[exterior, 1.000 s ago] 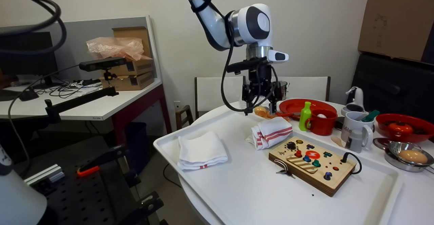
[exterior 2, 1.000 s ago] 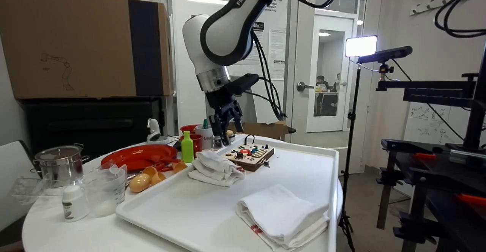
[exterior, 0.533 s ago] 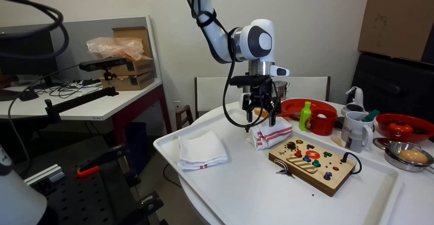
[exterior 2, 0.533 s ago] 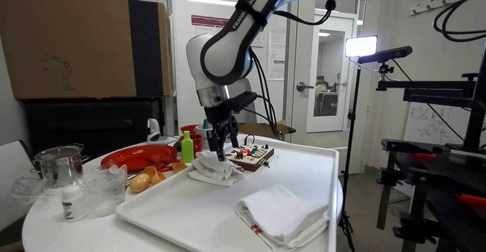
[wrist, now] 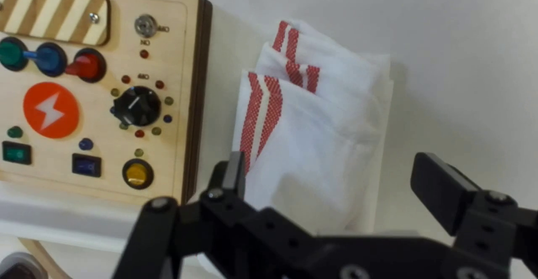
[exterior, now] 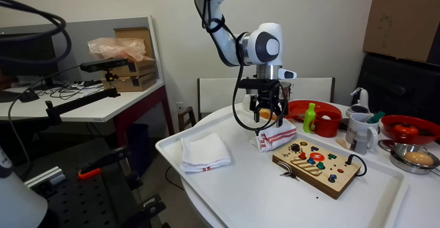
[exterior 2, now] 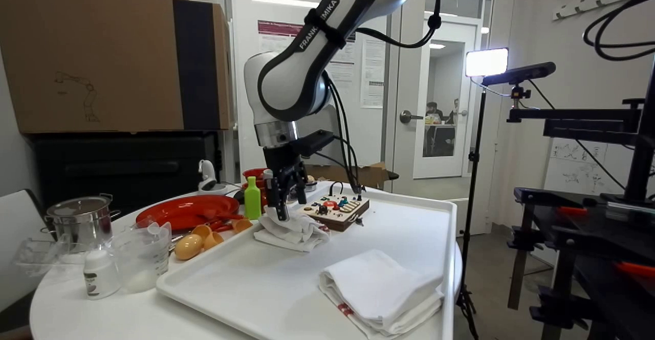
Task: Use the white and red towel at the back to wipe the tray
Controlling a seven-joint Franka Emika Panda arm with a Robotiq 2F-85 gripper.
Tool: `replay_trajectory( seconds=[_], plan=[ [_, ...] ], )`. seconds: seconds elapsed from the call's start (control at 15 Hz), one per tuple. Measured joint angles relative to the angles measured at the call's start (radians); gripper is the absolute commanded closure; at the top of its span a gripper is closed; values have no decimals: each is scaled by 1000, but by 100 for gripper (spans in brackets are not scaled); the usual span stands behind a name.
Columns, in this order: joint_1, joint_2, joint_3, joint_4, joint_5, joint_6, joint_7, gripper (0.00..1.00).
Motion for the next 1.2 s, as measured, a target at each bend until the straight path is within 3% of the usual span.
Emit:
replay_trajectory(
  seconds=[0.8,0.87,0.93,1.07,1.13,1.2],
  plan=[
    [0,157,0,168,0,-51,-41,0],
    [1,165,0,182,0,-62,-41,6],
    [1,173,0,196,0,-75,-41,1],
    [3,187,0,219,0,-96,-41,8],
    [4,194,0,228,0,-105,-42,29],
    [5,201,0,236,0,-113,-43,35]
  ],
)
